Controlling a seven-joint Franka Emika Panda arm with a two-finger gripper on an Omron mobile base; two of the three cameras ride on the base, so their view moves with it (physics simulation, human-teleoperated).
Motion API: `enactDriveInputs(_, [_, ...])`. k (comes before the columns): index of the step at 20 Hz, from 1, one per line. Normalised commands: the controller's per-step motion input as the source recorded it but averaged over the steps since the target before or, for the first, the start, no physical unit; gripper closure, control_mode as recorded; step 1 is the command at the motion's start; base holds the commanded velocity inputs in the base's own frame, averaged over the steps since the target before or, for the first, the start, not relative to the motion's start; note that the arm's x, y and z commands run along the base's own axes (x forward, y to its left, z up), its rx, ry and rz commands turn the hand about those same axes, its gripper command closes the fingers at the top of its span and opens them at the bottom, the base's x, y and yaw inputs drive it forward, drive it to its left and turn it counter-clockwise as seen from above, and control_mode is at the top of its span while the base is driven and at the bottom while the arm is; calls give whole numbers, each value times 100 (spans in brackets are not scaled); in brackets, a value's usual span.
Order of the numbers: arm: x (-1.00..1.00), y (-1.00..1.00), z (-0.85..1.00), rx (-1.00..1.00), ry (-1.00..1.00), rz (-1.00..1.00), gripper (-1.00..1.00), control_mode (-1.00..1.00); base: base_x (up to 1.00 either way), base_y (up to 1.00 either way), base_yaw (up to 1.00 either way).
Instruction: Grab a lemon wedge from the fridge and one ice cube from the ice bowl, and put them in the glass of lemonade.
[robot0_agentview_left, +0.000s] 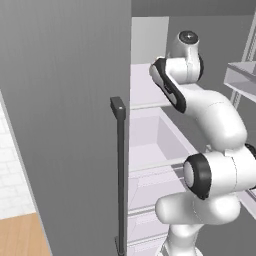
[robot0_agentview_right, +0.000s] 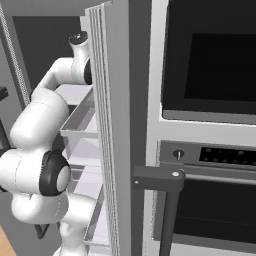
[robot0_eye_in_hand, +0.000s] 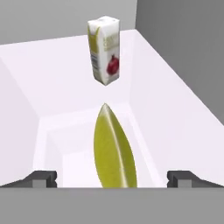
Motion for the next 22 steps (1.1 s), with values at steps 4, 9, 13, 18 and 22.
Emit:
enactDriveInputs(4, [41,-15,0,1,4,2,-100,-100,0,0,0])
enactDriveInputs(9, [9,0,0,0,5,1,-100,-100,0,0,0])
enactDriveInputs(13, [0,0,-11,1,4,3,-100,-100,0,0,0])
enactDriveInputs(18, [-4,1,-25,3,1,3,-100,-100,0,0,0])
enactDriveInputs(22, [-7,3,-16,1,0,2,-100,-100,0,0,0])
